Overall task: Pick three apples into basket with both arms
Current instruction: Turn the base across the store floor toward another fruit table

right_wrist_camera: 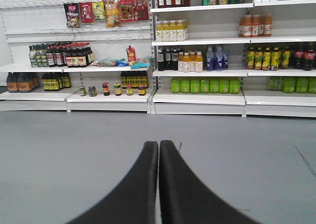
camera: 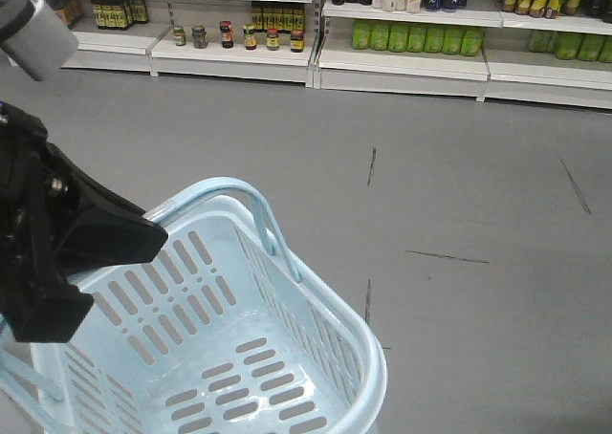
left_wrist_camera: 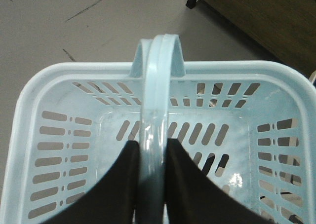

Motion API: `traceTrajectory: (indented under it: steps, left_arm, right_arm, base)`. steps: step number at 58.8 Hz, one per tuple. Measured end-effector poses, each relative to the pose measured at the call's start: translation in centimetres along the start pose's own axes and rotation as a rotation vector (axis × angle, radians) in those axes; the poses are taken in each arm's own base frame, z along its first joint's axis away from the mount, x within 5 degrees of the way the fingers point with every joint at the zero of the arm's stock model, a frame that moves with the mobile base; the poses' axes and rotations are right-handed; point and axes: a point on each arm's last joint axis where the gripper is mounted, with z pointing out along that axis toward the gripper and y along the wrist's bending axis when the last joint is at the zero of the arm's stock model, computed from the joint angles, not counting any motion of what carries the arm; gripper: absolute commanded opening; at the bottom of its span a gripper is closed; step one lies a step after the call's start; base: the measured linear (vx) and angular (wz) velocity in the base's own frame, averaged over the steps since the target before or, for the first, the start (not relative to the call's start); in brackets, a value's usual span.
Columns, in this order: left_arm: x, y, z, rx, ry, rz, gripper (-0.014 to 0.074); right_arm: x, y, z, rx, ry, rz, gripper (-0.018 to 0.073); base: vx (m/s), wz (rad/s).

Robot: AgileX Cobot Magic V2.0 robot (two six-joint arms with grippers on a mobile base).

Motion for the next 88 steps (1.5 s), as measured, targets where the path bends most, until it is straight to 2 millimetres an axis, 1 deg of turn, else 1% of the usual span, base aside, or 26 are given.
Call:
traceTrajectory:
  steps: [51, 88]
  left_arm:
    - [0.01, 0.00, 0.00, 0.000, 0.001, 0.000, -0.0006]
    - [0.01, 0.01, 0.00, -0.001, 0.001, 0.000, -0.0006]
  right_arm:
    - [0.01, 0.00, 0.00, 0.000, 0.001, 0.000, -0.0008]
    - [0.01, 0.00, 0.00, 0.000, 0.001, 0.000, -0.0008]
  base:
    - [0.20, -0.05]
    - [0.15, -0.41]
